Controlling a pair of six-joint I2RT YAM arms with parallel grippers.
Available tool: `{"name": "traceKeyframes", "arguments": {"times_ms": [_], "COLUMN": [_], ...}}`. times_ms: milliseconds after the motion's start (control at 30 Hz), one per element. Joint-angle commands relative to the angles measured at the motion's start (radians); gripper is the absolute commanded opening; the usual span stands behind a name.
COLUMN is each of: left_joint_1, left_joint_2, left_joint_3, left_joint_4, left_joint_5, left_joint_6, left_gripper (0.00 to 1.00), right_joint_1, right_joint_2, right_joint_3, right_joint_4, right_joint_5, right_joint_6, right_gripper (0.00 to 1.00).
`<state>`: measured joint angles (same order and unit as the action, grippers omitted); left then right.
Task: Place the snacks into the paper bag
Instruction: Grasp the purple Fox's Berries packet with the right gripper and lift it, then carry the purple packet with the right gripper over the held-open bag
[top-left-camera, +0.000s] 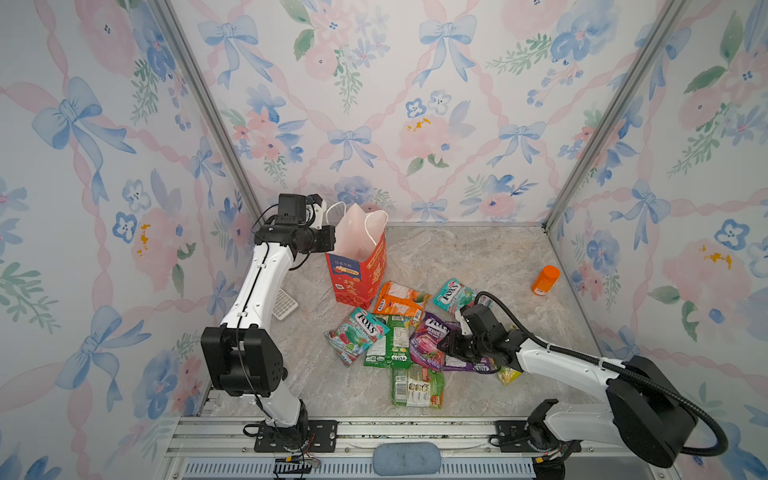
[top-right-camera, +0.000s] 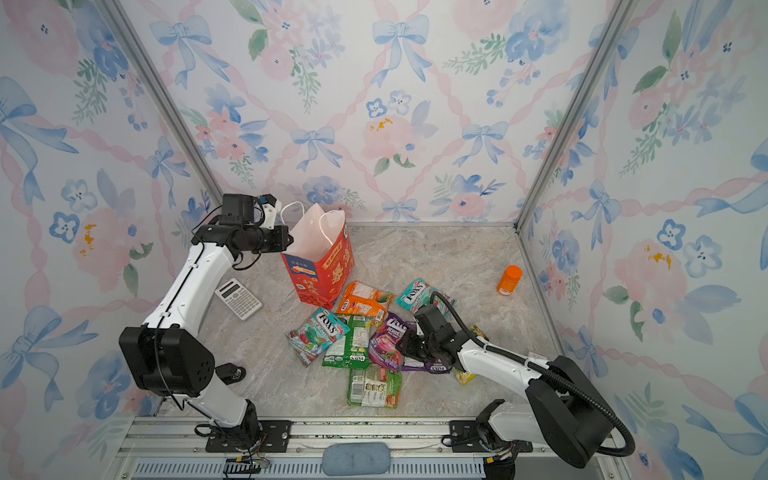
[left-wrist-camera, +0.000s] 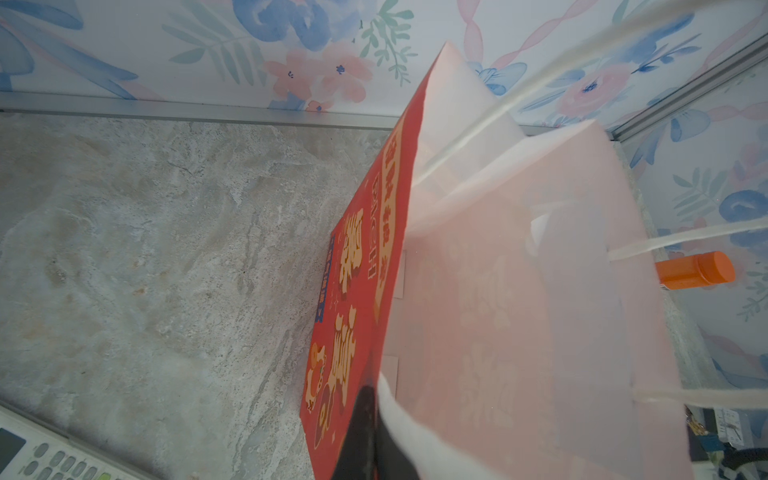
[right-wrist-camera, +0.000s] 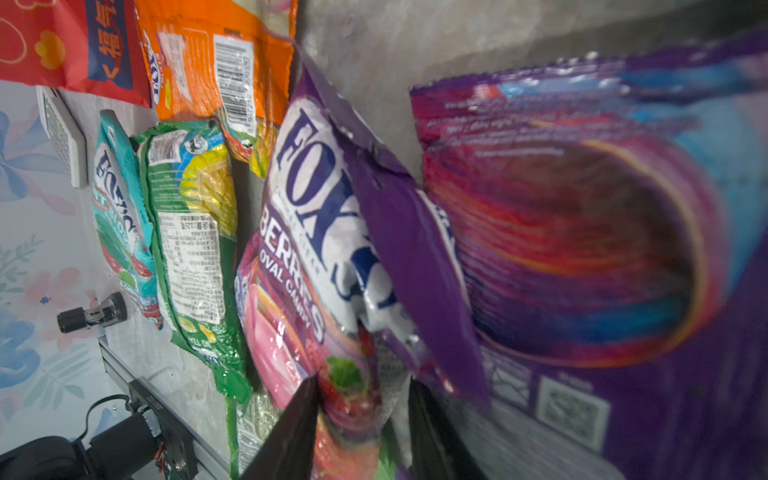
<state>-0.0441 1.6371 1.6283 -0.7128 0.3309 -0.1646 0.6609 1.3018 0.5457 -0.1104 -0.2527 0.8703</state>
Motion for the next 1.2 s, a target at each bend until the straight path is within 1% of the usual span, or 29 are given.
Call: {"name": "traceKeyframes", "arguments": {"times_ms": [0, 100, 200, 300, 333, 500, 667, 700, 733, 833, 967, 1067, 1167], "left_joint_1": [0.009, 0.008, 0.009, 0.009, 0.009, 0.009, 0.009, 0.009, 0.009, 0.009, 0.009, 0.009, 0.009], "left_joint_2": [-0.006, -0.006, -0.008, -0.007, -0.008, -0.009, -0.010, -0.010, -0.011, -0.010, -0.012, -0.011, -0.008], "left_joint_3": [-0.016, -0.018, -0.018, -0.019, -0.019, -0.020, -0.019, -0.021, -0.020, -0.019, -0.019, -0.019, -0.021], "left_joint_4": [-0.020, -0.020, -0.022, -0.020, -0.020, -0.020, -0.020, -0.019, -0.020, -0.020, -0.019, -0.020, -0.020], "left_joint_5": [0.020, 0.025, 0.029, 0.038, 0.037, 0.052, 0.059, 0.061, 0.064, 0.080, 0.095, 0.107, 0.121], "left_joint_6": [0.002, 0.001, 0.000, 0.000, 0.000, -0.002, -0.003, -0.003, -0.004, -0.004, -0.004, -0.007, -0.007], "left_gripper": [0.00, 0.00, 0.00, 0.00, 0.00, 0.00, 0.00, 0.00, 0.00, 0.00, 0.00, 0.00, 0.00], "right_joint_1": [0.011, 0.011, 0.011, 0.009, 0.009, 0.002, -0.019, -0.020, -0.021, -0.024, -0.024, -0.016, 0.011], "right_joint_2": [0.023, 0.025, 0.004, -0.038, -0.056, -0.130, -0.153, -0.149, -0.145, -0.111, -0.055, -0.011, 0.038], "right_joint_3": [0.019, 0.037, 0.072, 0.117, 0.134, 0.217, 0.312, 0.336, 0.363, 0.452, 0.595, 0.706, 0.831], "right_joint_4": [0.024, 0.009, -0.047, -0.124, -0.156, -0.265, -0.309, -0.315, -0.317, -0.332, -0.335, -0.292, -0.310], "right_joint_5": [-0.010, -0.010, 0.001, 0.033, 0.049, 0.115, 0.127, 0.135, 0.143, 0.159, 0.158, 0.102, 0.094], "right_joint_6": [-0.008, -0.024, -0.054, -0.092, -0.106, -0.172, -0.233, -0.239, -0.275, -0.330, -0.394, -0.412, -0.449], "right_gripper": [0.31, 0.20, 0.10, 0.01, 0.00, 0.00, 0.00, 0.00, 0.00, 0.00, 0.00, 0.00, 0.00]}}
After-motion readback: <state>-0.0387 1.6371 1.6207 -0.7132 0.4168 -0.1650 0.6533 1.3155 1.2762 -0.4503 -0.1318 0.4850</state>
